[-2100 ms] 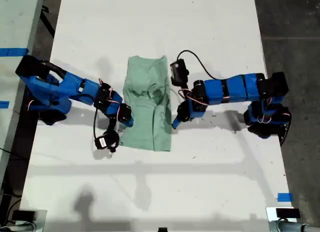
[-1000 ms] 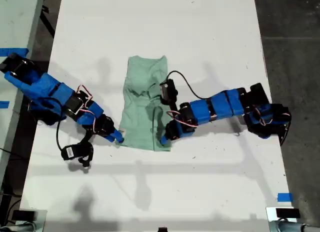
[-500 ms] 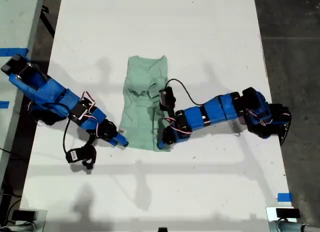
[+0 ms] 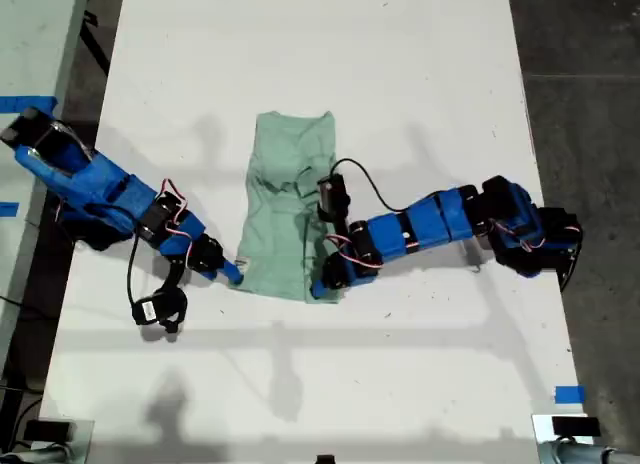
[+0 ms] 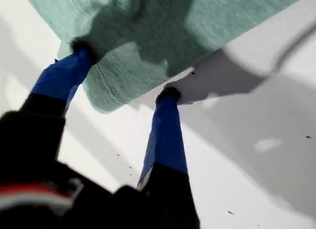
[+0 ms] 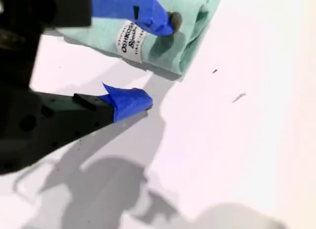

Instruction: Fold tshirt

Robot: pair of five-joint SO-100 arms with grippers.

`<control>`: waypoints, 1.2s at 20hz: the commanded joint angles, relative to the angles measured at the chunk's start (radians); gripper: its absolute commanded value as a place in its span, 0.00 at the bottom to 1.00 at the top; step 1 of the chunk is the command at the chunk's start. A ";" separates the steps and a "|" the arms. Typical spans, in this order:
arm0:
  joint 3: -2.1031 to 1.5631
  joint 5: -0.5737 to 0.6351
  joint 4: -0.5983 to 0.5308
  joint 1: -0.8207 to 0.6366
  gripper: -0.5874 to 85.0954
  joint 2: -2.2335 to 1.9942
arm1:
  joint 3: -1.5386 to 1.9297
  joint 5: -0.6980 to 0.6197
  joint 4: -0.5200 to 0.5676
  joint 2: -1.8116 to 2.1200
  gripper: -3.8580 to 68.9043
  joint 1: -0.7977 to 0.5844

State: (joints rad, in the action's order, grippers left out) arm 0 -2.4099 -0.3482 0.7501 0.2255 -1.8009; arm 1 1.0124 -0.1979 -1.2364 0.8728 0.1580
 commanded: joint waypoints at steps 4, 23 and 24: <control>0.124 0.080 -0.103 -0.043 0.22 0.143 | -0.101 -0.018 0.023 0.006 0.46 -0.003; 0.870 0.163 0.183 0.126 0.01 0.396 | -0.120 -0.061 -0.098 0.256 0.03 0.192; 0.922 0.163 0.202 0.135 0.01 0.408 | -0.121 -0.075 -0.095 0.281 0.03 0.189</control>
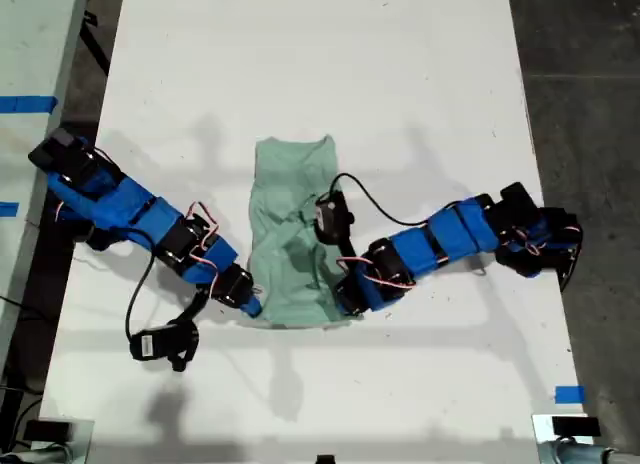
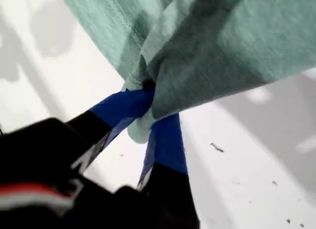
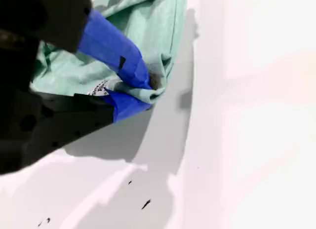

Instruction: Fold tshirt

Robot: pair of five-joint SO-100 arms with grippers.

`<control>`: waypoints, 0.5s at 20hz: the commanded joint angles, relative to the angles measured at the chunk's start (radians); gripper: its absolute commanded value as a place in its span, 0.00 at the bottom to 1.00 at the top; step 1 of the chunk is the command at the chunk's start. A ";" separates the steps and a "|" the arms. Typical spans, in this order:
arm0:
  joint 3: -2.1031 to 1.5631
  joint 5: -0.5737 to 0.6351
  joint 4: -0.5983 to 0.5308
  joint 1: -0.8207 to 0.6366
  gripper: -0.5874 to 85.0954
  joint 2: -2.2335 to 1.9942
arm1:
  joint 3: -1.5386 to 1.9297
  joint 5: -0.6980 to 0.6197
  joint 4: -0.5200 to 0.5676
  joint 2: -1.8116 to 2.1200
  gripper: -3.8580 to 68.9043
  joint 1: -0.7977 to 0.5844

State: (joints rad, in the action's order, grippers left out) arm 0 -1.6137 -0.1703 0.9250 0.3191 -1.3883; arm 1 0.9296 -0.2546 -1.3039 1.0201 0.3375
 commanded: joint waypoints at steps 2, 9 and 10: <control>0.195 0.006 0.077 0.028 0.01 -0.003 | -0.038 -0.067 -0.021 0.146 0.03 -0.037; 0.183 0.282 0.290 -0.354 0.01 -0.215 | -0.037 -0.322 -0.018 0.186 0.03 -0.367; 0.183 0.336 0.313 -0.425 0.01 -0.230 | -0.037 -0.356 -0.023 0.195 0.03 -0.414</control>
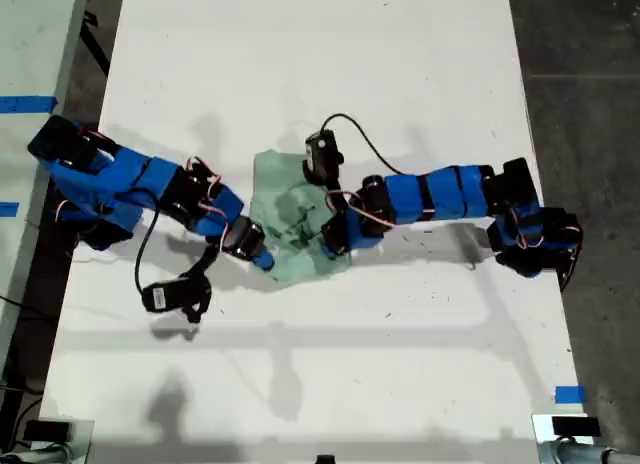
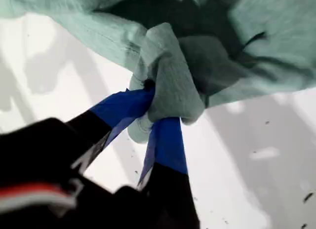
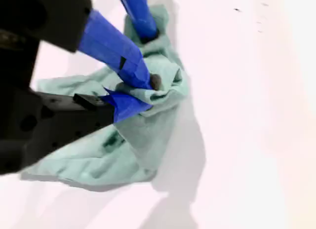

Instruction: Fold tshirt

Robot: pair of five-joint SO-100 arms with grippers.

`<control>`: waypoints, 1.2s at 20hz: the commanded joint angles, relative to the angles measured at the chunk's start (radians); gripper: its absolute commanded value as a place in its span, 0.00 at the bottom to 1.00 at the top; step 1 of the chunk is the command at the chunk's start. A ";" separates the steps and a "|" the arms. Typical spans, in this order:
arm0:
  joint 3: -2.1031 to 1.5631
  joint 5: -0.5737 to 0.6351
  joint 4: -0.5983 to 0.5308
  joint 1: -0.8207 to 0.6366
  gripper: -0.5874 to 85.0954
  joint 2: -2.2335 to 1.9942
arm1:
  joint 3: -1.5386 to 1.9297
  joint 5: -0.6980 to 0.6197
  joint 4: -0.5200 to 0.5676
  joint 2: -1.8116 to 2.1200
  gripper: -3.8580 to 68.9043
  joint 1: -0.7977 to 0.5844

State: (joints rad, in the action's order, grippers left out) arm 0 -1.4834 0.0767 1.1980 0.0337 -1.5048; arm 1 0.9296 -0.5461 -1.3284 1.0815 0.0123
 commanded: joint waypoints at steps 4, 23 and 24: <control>0.051 0.259 0.104 -0.382 0.01 -0.112 | -0.018 -0.167 0.006 0.150 0.03 -0.245; -0.080 0.509 0.256 -1.046 0.53 -0.483 | 0.414 -0.403 -0.279 0.815 0.57 -0.982; -0.149 0.499 0.221 -0.979 0.47 -0.538 | 0.522 -0.374 -0.262 0.893 0.53 -0.948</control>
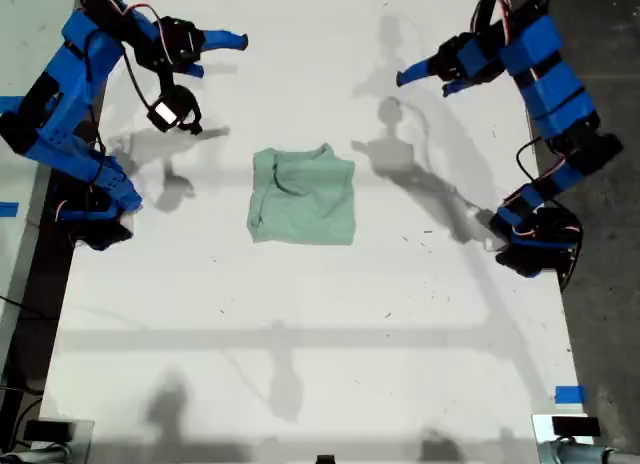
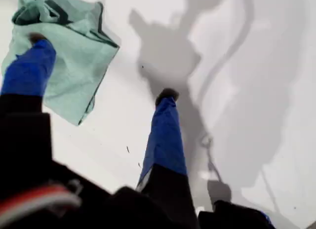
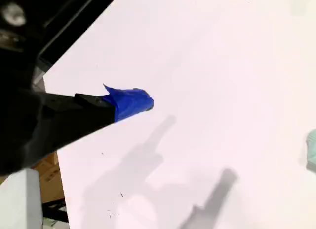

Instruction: Fold tshirt

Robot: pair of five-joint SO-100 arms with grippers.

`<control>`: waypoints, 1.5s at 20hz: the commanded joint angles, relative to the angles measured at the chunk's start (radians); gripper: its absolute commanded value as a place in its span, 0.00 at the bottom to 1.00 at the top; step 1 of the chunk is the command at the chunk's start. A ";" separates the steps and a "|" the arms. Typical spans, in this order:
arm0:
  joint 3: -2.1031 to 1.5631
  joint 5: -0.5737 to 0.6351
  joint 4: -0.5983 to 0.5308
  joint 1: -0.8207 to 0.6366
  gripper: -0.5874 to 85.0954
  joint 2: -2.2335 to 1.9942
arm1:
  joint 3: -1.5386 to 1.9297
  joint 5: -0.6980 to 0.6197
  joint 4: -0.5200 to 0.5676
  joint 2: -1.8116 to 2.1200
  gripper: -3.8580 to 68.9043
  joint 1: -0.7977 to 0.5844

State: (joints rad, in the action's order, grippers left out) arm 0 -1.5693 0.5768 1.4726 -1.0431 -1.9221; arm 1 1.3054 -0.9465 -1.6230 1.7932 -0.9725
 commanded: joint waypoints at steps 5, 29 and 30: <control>-0.531 -0.212 -0.356 0.508 0.14 -0.443 | 0.649 0.236 0.193 0.568 0.31 0.351; -1.620 -0.838 -0.449 1.054 0.06 -1.677 | 1.775 0.328 0.393 1.677 0.14 0.741; -1.620 -0.779 -0.440 1.062 0.09 -1.677 | 1.770 0.152 0.385 1.687 0.13 0.733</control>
State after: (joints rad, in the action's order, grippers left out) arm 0 -3.1876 -0.2393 1.0247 -0.0445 -3.4929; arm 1 3.0864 -0.3237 -1.2272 3.4622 -0.2209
